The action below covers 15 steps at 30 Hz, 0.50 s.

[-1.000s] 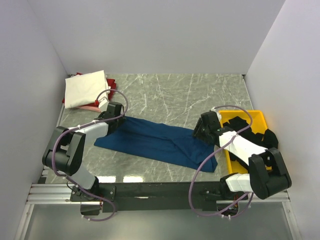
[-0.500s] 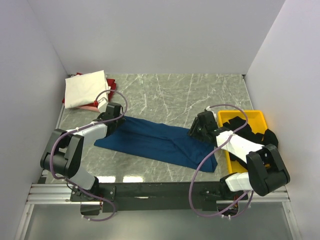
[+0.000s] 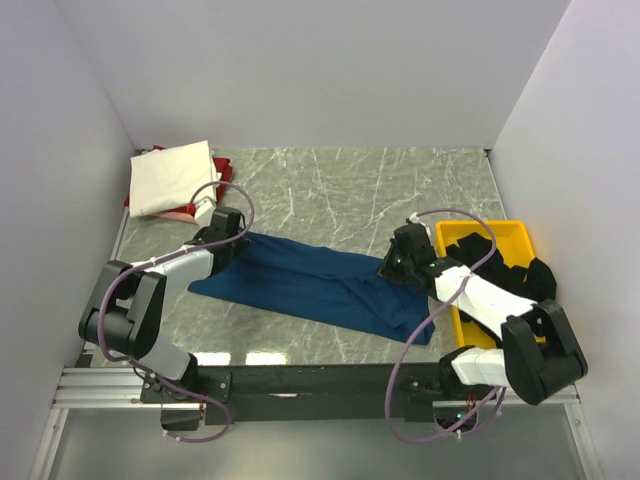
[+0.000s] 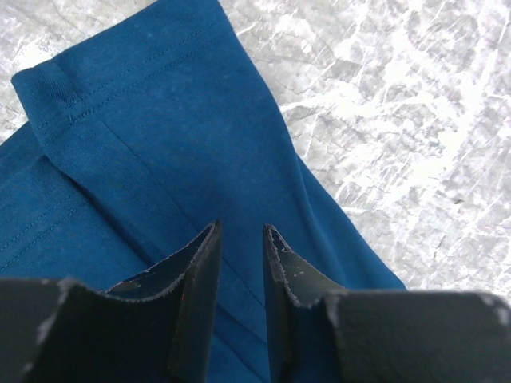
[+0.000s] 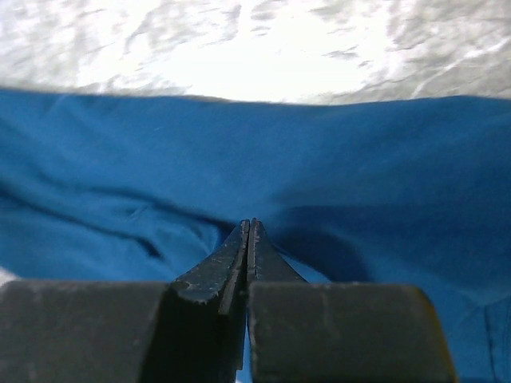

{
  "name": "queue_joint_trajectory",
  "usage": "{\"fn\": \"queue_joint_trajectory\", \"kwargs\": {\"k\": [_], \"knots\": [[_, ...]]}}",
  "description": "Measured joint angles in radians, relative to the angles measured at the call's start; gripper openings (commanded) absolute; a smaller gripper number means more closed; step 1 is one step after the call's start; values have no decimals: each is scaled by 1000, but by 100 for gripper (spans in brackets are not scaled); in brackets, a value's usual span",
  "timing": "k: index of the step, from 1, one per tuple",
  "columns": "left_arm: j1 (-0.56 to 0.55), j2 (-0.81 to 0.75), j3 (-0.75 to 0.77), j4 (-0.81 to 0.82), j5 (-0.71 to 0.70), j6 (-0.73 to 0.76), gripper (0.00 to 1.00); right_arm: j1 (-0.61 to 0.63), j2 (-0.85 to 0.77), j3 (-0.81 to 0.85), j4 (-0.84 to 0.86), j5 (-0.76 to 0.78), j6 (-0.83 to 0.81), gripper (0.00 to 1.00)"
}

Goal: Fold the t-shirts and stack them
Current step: Fold the tshirt

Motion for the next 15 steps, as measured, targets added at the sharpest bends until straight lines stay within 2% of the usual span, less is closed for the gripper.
{"fn": "queue_joint_trajectory", "kwargs": {"k": [8, 15], "knots": [[0, -19, -7, 0, 0, 0, 32, 80, -119, -6, -21, -50, 26, 0], [0, -24, -24, 0, 0, 0, 32, 222, -135, -15, -31, -52, 86, 0]]}}
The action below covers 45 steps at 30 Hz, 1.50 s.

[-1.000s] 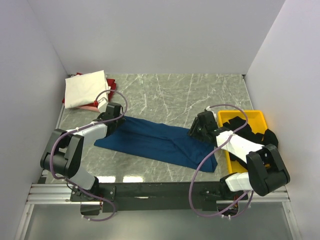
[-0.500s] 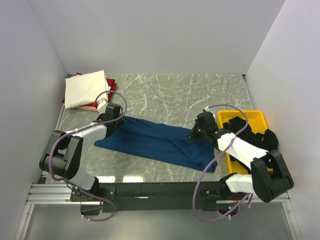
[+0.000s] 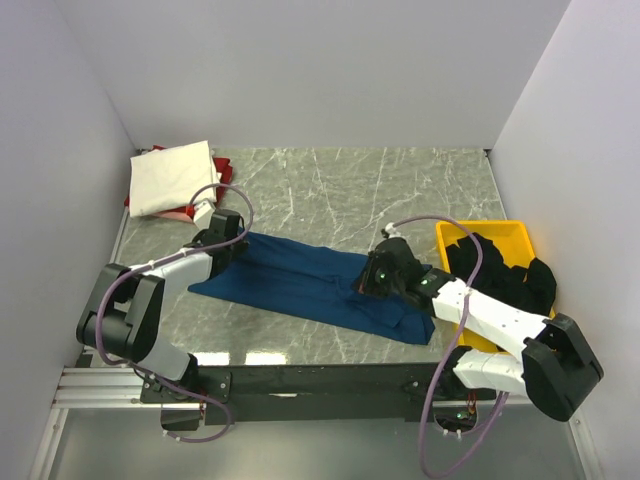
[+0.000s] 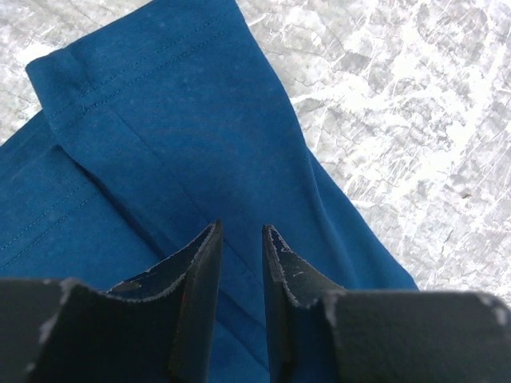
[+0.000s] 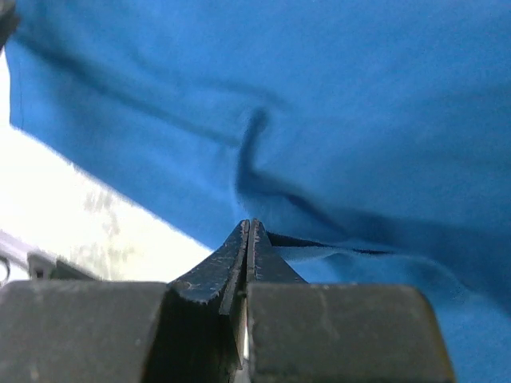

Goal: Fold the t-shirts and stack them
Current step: Fold the tshirt

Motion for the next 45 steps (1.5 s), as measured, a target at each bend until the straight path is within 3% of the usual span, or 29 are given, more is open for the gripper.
{"fn": "queue_joint_trajectory", "kwargs": {"k": [14, 19, 30, 37, 45], "knots": [[0, -29, -23, 0, 0, 0, 32, 204, 121, 27, 0, 56, 101, 0], [0, -44, -34, 1, 0, 0, 32, 255, 148, 42, 1, 76, 139, 15], [0, -52, -48, 3, 15, 1, 33, 275, 174, 113, 1, 95, 151, 16], [-18, -87, -68, 16, 76, 50, 46, 252, 15, 91, -115, 209, 178, 22], [-95, -87, -67, 16, 124, 121, 46, 149, -211, -112, -189, 248, 248, 29]]}}
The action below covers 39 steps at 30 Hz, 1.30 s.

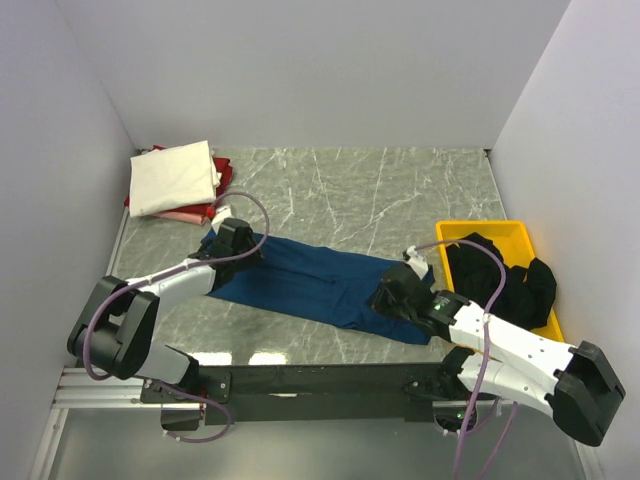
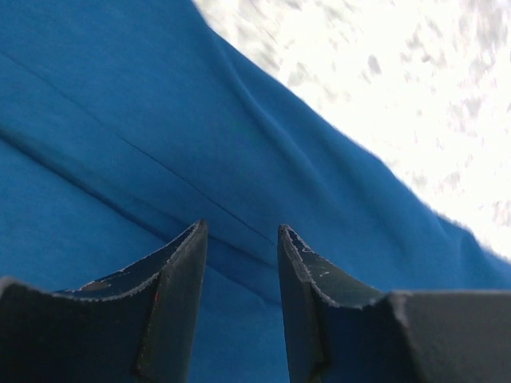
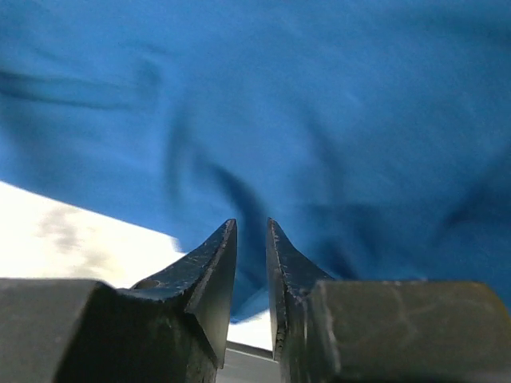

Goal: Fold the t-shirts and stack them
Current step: Fold the tshirt

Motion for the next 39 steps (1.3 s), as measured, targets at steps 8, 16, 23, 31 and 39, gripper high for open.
{"fn": "queue_joint_trajectory", "kwargs": {"k": [8, 16, 23, 31, 39], "knots": [[-69, -5, -4, -22, -1, -1, 46, -1, -80, -145, -28, -65, 52, 29], [-74, -40, -19, -65, -11, -4, 44, 1, -274, -146, -116, -57, 79, 37], [-127, -37, -19, -110, -44, -12, 37, -177, -91, -40, -74, -66, 4, 41], [-179, 50, 10, -133, -101, -34, 34, -368, 269, 34, 33, -108, -93, 41], [-208, 60, 14, -129, -134, -66, 33, -418, 581, 274, 102, -155, -161, 41]]}}
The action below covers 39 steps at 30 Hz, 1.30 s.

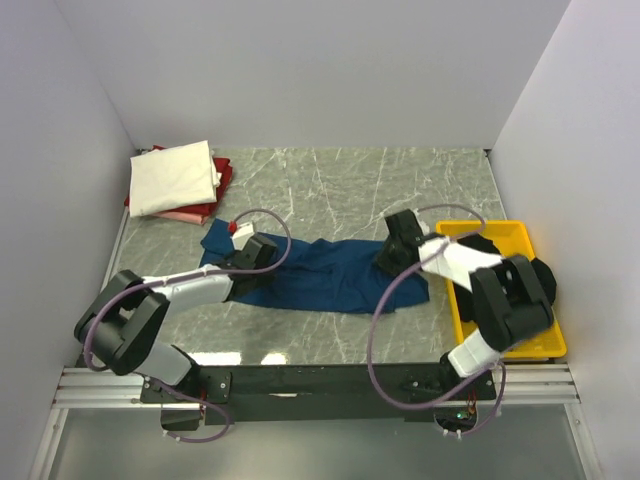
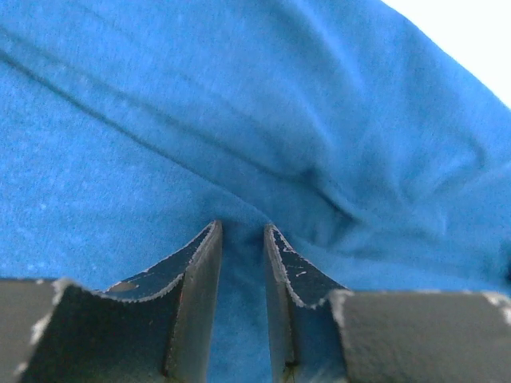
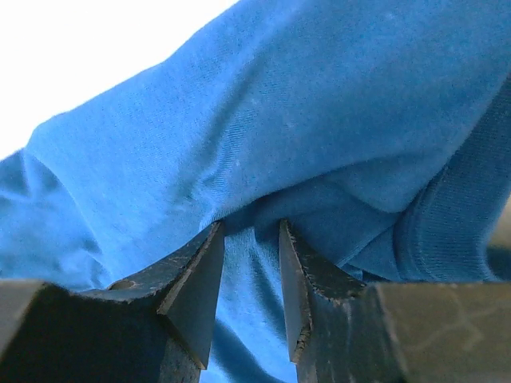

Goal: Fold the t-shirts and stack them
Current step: Fold the tshirt

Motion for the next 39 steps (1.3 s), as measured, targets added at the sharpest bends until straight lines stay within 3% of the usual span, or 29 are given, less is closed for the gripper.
{"fn": "queue_joint_trajectory", "kwargs": {"k": [5, 10, 18, 21, 22, 27, 31, 35, 39], "knots": [[-72, -99, -74, -42, 11, -98, 33, -40, 182, 195, -2, -43, -62, 41], [-215, -204, -140, -111, 46, -290, 34, -55, 367, 449, -87, -61, -141, 41], [-462, -216, -124, -180, 45, -619, 37, -55, 584, 790, -245, -69, -268, 42], [-496, -193, -55, -213, 38, -650, 45, -55, 645, 898, -299, -72, -312, 42], [-499, -177, -12, -229, 22, -645, 54, -55, 663, 930, -316, -73, -325, 42], [-467, -123, 213, -259, -90, -509, 61, -56, 691, 1014, -381, -66, -369, 46], [-315, -63, 328, -184, -93, -302, 60, -58, 638, 1004, -406, -27, -370, 47], [-174, 60, 407, -96, -27, -59, 61, -80, 452, 853, -372, -26, -350, 47], [-139, 243, 557, -50, 42, 217, 64, -104, 276, 694, -324, -39, -327, 47]]}}
